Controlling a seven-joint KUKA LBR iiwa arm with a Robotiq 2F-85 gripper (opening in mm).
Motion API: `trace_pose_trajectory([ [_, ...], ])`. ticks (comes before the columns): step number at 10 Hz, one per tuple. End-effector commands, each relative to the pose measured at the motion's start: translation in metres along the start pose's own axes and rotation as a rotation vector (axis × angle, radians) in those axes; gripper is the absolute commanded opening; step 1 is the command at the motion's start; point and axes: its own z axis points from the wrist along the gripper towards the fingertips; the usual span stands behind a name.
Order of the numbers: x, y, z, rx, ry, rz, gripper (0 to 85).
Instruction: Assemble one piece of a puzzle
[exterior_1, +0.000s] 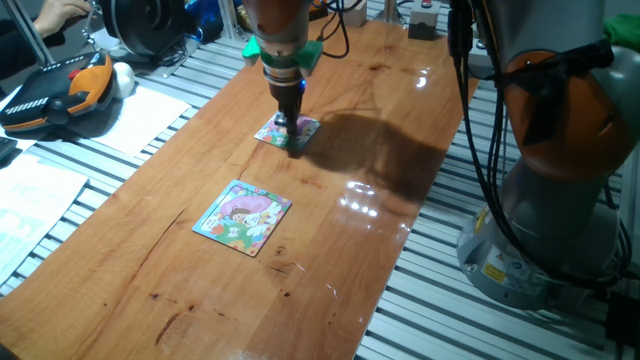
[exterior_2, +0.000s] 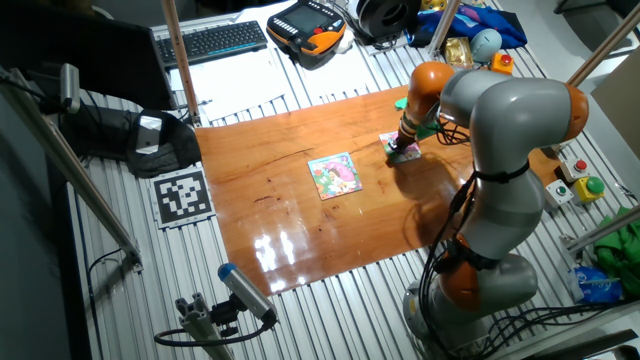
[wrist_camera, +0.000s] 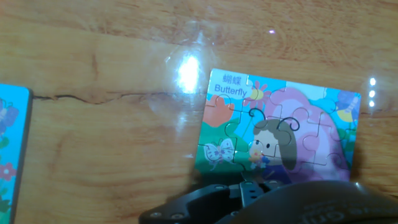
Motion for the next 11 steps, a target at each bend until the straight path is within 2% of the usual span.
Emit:
trace_pose_trajectory([
  [1, 0.000, 0.000, 0.000, 0.003, 0.000, 0.000, 0.0],
  [4, 0.000, 0.000, 0.007, -0.001, 0.000, 0.011, 0.0],
  [6, -0.001, 0.000, 0.005, 0.003, 0.002, 0.012, 0.0],
  [10, -0.007, 0.003, -0.021, 0.025, 0.022, 0.025, 0.0],
  [11, -0.009, 0.005, -0.027, 0.020, 0.024, 0.031, 0.0],
])
